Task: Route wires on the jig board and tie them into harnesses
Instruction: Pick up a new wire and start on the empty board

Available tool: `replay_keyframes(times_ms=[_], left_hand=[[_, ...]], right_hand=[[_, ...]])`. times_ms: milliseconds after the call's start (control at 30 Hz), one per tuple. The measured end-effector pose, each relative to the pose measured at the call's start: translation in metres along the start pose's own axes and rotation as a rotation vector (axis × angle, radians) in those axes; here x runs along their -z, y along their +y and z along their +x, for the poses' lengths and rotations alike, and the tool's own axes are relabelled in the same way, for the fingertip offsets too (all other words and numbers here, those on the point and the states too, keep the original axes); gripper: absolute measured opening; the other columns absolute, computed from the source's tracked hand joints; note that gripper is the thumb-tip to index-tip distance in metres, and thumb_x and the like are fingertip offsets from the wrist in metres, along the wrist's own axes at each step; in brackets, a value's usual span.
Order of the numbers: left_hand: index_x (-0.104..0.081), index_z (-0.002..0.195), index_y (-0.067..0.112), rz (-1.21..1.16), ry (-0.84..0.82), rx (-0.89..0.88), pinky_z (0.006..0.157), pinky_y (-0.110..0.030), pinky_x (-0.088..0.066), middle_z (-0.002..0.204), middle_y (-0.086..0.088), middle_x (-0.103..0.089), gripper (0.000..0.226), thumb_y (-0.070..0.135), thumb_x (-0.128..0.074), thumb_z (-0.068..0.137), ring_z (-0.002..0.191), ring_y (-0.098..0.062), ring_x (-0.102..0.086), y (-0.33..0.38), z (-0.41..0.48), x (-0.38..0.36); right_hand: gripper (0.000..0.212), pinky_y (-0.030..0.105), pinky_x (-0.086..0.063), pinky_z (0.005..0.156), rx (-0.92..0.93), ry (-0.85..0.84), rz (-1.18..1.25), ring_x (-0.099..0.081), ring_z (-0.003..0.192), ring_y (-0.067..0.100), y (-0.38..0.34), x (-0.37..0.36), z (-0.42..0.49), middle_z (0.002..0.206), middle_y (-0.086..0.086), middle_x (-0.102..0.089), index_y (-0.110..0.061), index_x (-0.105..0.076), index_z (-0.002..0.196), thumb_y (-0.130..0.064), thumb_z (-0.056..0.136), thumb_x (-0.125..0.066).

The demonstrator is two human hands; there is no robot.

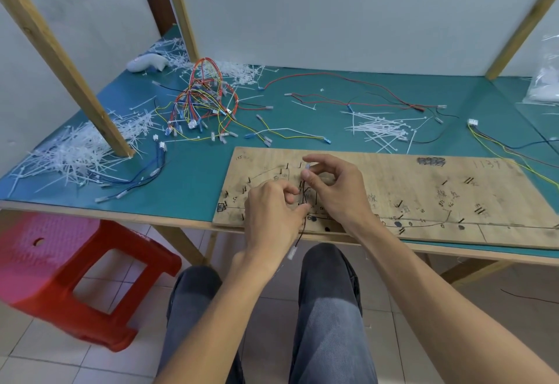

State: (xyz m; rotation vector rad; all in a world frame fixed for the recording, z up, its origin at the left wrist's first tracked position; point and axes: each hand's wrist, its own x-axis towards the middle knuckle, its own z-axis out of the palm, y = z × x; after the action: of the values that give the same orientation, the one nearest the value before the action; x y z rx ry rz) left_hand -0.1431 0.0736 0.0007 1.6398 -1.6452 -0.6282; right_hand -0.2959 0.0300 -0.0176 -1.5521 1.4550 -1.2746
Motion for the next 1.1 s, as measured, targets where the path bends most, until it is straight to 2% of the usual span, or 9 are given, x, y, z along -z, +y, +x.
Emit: replay_keyframes(times_ms=[100, 233, 500, 600, 700, 867, 967, 1033, 1100], left_hand=[[-0.077, 0.101, 0.025, 0.155, 0.027, -0.017, 0.074, -0.030, -0.056, 0.086, 0.010, -0.071, 0.028, 0.033, -0.093, 0.079, 0.080, -0.017, -0.072, 0.004, 0.001, 0.001], [-0.077, 0.100, 0.027, 0.188, -0.015, -0.012, 0.076, -0.036, -0.058, 0.081, 0.010, -0.068, 0.027, 0.041, -0.090, 0.081, 0.082, -0.017, -0.069, 0.000, 0.001, 0.004], [-0.076, 0.098, 0.031, 0.196, -0.050, -0.035, 0.068, -0.028, -0.048, 0.079, 0.012, -0.066, 0.019, 0.040, -0.087, 0.084, 0.080, -0.013, -0.065, -0.003, 0.001, 0.004], [-0.074, 0.103, 0.034, 0.190, -0.090, -0.017, 0.068, -0.028, -0.046, 0.082, 0.015, -0.064, 0.025, 0.041, -0.088, 0.083, 0.082, -0.012, -0.064, -0.005, 0.002, 0.006], [-0.070, 0.113, 0.037, 0.177, -0.121, -0.029, 0.072, -0.030, -0.049, 0.087, 0.017, -0.062, 0.034, 0.038, -0.087, 0.083, 0.088, -0.012, -0.063, -0.007, 0.001, 0.009], [-0.070, 0.103, 0.038, 0.062, -0.194, -0.059, 0.069, -0.024, -0.046, 0.092, 0.019, -0.064, 0.036, 0.038, -0.093, 0.075, 0.076, 0.001, -0.059, -0.010, 0.003, 0.023], [-0.073, 0.094, 0.035, -0.048, 0.011, -0.071, 0.068, -0.025, -0.054, 0.089, 0.020, -0.072, 0.018, 0.044, -0.083, 0.082, 0.064, -0.001, -0.064, -0.026, 0.021, 0.058], [-0.072, 0.087, 0.031, 0.079, 0.260, -0.040, 0.072, -0.028, -0.053, 0.082, 0.018, -0.072, 0.012, 0.042, -0.074, 0.089, 0.069, -0.002, -0.065, -0.047, 0.046, 0.090], [-0.074, 0.093, 0.025, 0.243, 0.402, 0.064, 0.077, -0.035, -0.054, 0.090, 0.012, -0.074, 0.015, 0.040, -0.070, 0.094, 0.084, -0.015, -0.069, -0.074, 0.073, 0.119]], right_hand=[[0.022, 0.038, -0.061, 0.086, 0.002, 0.023, -0.044, -0.073, 0.090, 0.005, 0.000, -0.002, 0.001, 0.093, -0.008, -0.078, -0.030, -0.080, 0.113, -0.023, 0.093, -0.082], [0.024, 0.045, -0.058, 0.095, -0.046, 0.006, -0.133, -0.073, 0.098, 0.007, -0.001, -0.004, 0.002, 0.095, -0.013, -0.078, -0.032, -0.081, 0.115, -0.028, 0.092, -0.082], [0.022, 0.046, -0.058, 0.093, -0.030, 0.019, -0.231, -0.069, 0.103, 0.006, -0.003, -0.005, 0.000, 0.099, -0.021, -0.075, -0.032, -0.081, 0.115, -0.033, 0.093, -0.080], [0.022, 0.049, -0.052, 0.096, 0.027, -0.024, -0.376, -0.059, 0.114, 0.012, -0.002, -0.005, 0.001, 0.111, -0.019, -0.072, -0.032, -0.079, 0.118, -0.036, 0.097, -0.073], [0.025, 0.049, -0.047, 0.096, 0.074, -0.092, -0.517, -0.047, 0.116, 0.015, 0.001, -0.005, 0.000, 0.114, -0.015, -0.062, -0.034, -0.078, 0.120, -0.039, 0.096, -0.073], [0.024, 0.046, -0.046, 0.095, 0.109, -0.069, -0.592, -0.044, 0.110, 0.017, 0.002, -0.007, -0.001, 0.111, -0.013, -0.056, -0.033, -0.081, 0.118, -0.039, 0.095, -0.075], [0.020, 0.035, -0.045, 0.095, 0.103, -0.027, -0.461, -0.048, 0.107, 0.015, 0.002, -0.005, 0.000, 0.108, -0.017, -0.059, -0.031, -0.084, 0.107, -0.035, 0.087, -0.085], [0.020, 0.029, -0.043, 0.092, 0.091, -0.004, -0.406, -0.052, 0.105, 0.013, 0.000, -0.003, 0.001, 0.105, -0.017, -0.065, -0.030, -0.085, 0.100, -0.038, 0.082, -0.089], [0.021, 0.026, -0.041, 0.089, 0.086, 0.004, -0.406, -0.055, 0.104, 0.012, -0.002, -0.002, 0.001, 0.104, -0.015, -0.068, -0.029, -0.086, 0.096, -0.040, 0.080, -0.090]])
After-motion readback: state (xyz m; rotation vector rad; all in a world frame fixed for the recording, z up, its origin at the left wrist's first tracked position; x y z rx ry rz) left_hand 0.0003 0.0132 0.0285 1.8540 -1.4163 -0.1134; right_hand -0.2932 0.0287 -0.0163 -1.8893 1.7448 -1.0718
